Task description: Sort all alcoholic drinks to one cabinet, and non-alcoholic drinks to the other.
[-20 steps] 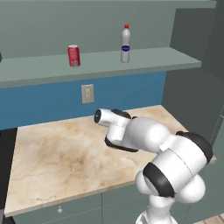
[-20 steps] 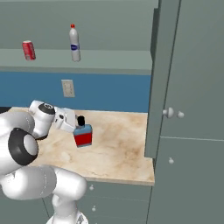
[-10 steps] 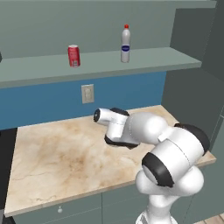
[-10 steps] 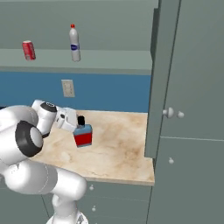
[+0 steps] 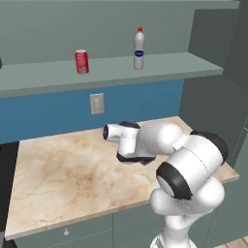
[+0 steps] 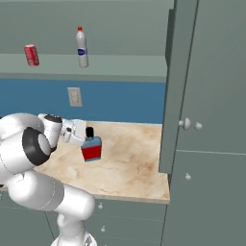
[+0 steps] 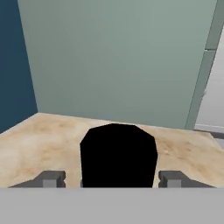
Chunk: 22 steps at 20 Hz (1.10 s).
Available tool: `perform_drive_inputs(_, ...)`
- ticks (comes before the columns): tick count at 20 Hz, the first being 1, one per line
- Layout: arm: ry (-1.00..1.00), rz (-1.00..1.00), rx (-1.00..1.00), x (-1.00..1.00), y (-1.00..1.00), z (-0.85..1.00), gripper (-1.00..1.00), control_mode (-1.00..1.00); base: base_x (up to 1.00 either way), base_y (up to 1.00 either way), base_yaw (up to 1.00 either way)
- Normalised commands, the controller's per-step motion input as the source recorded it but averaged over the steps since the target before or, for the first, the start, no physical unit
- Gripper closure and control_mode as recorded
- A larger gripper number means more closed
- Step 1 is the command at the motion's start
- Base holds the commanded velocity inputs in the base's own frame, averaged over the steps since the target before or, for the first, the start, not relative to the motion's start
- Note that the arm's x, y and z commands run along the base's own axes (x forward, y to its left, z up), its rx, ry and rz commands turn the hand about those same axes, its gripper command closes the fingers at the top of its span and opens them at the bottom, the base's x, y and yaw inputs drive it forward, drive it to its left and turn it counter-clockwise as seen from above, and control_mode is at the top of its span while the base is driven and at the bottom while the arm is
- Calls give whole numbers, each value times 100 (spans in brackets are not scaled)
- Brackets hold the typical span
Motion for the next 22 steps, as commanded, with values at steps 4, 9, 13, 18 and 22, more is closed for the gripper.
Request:
perform_drive_inputs(4,-1,0,-8,0,-16,-1,100,-100,0,0,0)
perform_drive_inputs(9,0,0,-4,0,-21,0,100,-100,0,0,0)
perform_drive_inputs(13,0,0,0,-26,-14,29,100,-100,0,0,0)
perform_drive_inputs(18,0,2,0,-48,-3,89,100,-100,0,0,0)
perform_drive_inputs(22,5,5,4,-42,0,100,100,-100,0,0,0)
